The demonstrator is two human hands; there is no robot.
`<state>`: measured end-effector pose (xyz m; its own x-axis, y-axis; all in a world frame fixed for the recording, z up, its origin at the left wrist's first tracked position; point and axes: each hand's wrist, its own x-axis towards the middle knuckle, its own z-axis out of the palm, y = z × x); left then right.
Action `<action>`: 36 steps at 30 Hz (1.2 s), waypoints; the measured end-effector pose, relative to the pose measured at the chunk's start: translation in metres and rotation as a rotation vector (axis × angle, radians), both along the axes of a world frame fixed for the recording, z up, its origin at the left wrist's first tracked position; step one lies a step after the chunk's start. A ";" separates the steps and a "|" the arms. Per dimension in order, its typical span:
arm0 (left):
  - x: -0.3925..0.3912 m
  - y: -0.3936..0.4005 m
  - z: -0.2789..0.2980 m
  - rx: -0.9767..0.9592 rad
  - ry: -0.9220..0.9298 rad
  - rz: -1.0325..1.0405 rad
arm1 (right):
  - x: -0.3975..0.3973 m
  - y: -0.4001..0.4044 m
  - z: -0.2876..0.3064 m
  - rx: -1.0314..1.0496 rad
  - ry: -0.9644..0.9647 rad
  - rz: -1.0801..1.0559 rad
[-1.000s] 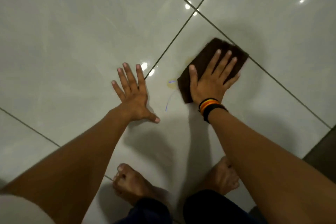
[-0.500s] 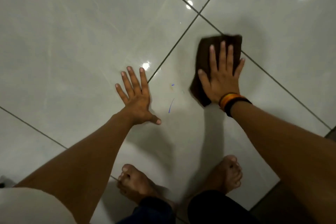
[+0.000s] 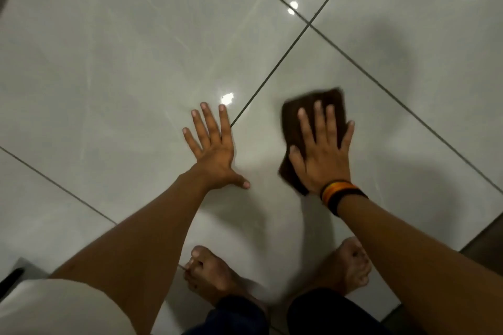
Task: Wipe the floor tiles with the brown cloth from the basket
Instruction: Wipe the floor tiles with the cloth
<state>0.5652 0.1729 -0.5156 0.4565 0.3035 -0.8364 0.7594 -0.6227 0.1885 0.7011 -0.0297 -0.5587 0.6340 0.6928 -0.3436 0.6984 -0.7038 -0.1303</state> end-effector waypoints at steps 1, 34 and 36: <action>0.000 0.000 -0.001 0.001 0.000 0.003 | 0.000 0.026 -0.002 0.004 -0.017 -0.116; -0.054 0.061 0.007 -0.011 0.085 0.119 | 0.052 0.104 0.010 -0.109 0.068 -0.287; -0.056 0.064 0.007 -0.031 0.097 0.128 | 0.039 0.159 0.007 -0.056 0.072 -0.253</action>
